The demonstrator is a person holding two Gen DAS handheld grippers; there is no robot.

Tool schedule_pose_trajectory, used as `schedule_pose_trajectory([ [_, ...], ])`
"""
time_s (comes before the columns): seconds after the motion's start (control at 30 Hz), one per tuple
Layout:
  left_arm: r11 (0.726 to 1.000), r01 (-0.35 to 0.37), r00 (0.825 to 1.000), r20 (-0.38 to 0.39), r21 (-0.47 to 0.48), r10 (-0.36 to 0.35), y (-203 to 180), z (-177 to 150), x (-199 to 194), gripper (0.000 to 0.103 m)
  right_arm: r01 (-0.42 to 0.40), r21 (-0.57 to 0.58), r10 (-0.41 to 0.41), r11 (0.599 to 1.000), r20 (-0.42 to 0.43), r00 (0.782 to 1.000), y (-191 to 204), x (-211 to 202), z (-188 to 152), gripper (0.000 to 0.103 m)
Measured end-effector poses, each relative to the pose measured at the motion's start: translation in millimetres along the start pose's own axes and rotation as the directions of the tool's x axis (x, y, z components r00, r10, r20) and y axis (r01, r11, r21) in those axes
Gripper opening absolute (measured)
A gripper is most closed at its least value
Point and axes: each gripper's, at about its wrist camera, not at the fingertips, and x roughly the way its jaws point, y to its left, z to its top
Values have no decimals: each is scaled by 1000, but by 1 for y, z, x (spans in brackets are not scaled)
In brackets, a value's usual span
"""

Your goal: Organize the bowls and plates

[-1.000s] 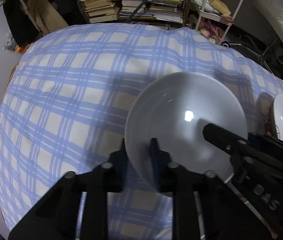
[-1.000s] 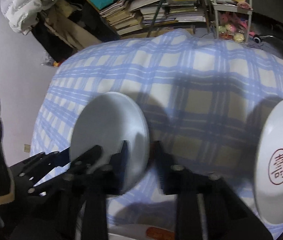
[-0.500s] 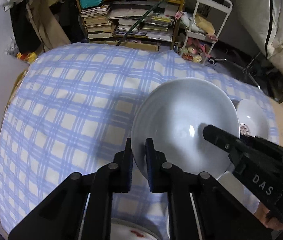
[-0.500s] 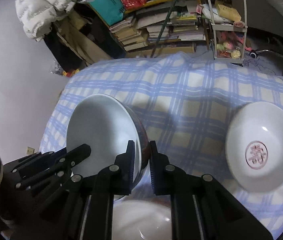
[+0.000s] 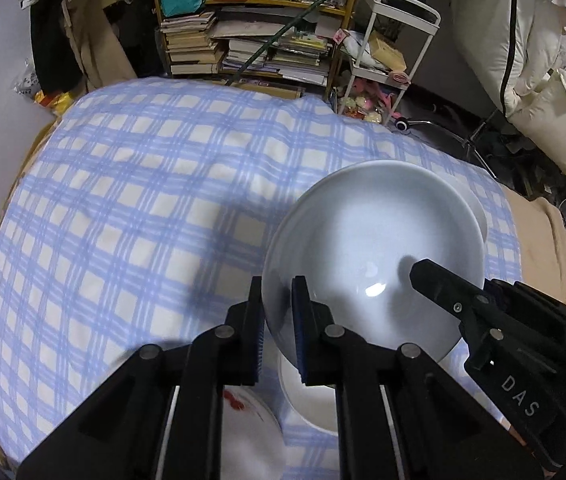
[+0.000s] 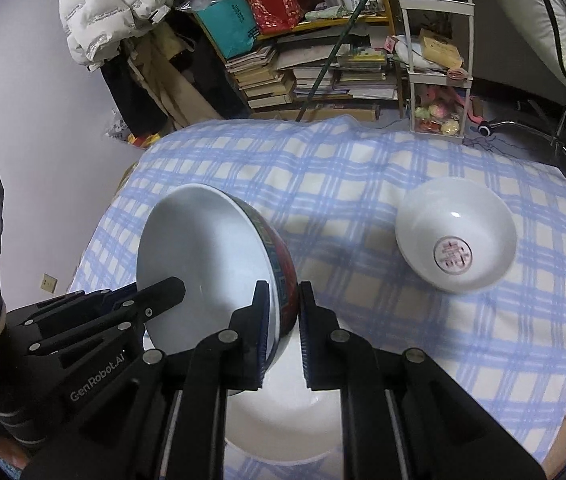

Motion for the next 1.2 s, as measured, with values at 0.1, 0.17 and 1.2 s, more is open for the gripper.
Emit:
schedule_pose_trajectory([
  [0.1, 1000, 2, 1000, -9, -8, -2, -4, -16, -3, 13, 11, -16, -11, 1000, -5, 1000, 1, -7, -10, 15],
  [0.17, 1000, 8, 1000, -16, -17, -8, -7, -25, -4, 14, 21, -31, -21, 999, -13, 1000, 2, -11, -16, 15],
  [1.2, 992, -24, 996, -87, -127, 13, -3, -70, 21, 14, 145, -81, -157, 986, -160, 975, 4, 25, -54, 15],
])
